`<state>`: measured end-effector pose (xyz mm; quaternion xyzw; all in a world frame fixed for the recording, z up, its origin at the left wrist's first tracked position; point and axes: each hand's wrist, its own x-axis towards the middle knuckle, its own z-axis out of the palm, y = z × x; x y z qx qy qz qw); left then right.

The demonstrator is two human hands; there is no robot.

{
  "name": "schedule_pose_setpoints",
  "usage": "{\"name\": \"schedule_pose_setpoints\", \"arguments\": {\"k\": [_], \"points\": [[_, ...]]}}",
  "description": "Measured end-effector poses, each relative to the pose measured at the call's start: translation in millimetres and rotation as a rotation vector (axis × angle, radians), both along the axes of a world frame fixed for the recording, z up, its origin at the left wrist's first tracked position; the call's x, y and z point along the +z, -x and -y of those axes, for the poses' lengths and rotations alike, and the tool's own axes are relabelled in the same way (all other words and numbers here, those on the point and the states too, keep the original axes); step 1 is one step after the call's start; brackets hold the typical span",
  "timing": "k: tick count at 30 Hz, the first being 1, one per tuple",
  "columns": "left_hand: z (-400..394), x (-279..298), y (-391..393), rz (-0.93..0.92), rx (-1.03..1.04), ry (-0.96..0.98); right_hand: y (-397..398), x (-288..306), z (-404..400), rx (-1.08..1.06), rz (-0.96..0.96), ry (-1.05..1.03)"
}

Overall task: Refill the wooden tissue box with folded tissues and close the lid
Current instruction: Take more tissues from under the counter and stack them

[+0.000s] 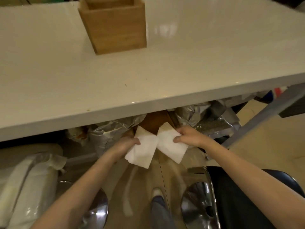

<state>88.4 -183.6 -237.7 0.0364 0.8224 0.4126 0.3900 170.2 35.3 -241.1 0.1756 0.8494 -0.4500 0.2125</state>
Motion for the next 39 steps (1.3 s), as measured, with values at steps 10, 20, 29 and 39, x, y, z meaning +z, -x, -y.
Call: {"name": "schedule_pose_setpoints", "arguments": {"k": [10,20,29,39], "points": [[31,126,-72,-0.001,-0.366,-0.011,-80,128,25,0.145,0.008,-0.036],[52,237,-51,-0.145,-0.451,-0.172,-73,234,15,0.182,-0.157,0.054],[26,278,35,-0.25,-0.462,0.119,10,264,-13,0.228,-0.17,-0.033],[-29,262,87,-0.511,-0.638,0.369,87,265,-32,0.351,-0.197,-0.206]]}}
